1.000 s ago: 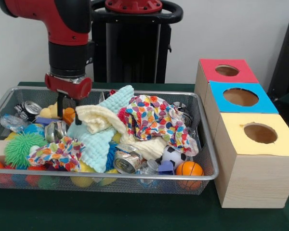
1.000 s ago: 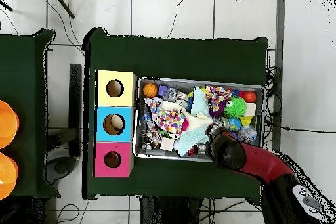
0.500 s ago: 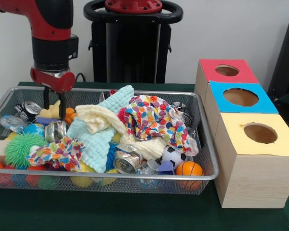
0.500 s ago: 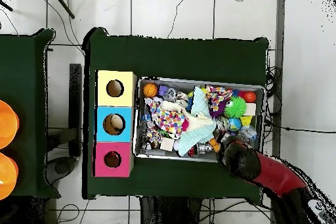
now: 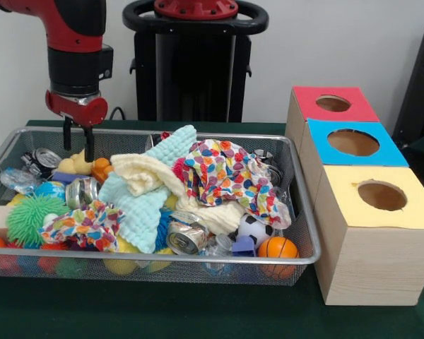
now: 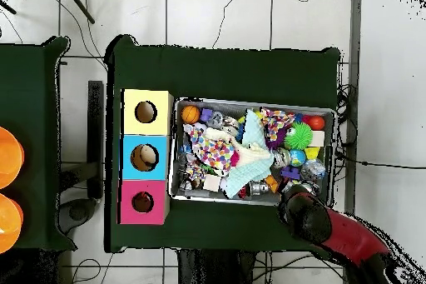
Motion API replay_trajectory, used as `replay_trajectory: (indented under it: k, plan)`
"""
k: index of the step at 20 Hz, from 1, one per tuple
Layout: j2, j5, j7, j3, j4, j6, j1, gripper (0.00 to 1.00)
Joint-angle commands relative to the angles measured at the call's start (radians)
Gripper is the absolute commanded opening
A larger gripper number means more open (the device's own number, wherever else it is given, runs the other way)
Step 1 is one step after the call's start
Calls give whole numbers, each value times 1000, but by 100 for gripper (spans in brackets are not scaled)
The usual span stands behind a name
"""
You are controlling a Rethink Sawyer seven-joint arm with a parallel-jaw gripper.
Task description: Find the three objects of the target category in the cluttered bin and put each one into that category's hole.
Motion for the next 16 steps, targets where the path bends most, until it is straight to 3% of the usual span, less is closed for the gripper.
replay_trajectory:
  k: [1, 8, 16]
  plan:
    - [49, -44, 121, 6, 51, -109, 5, 100]
    - [76, -32, 130, -13, 55, -153, 27, 100]
    - [136, -44, 113, -7, 26, -185, -2, 100]
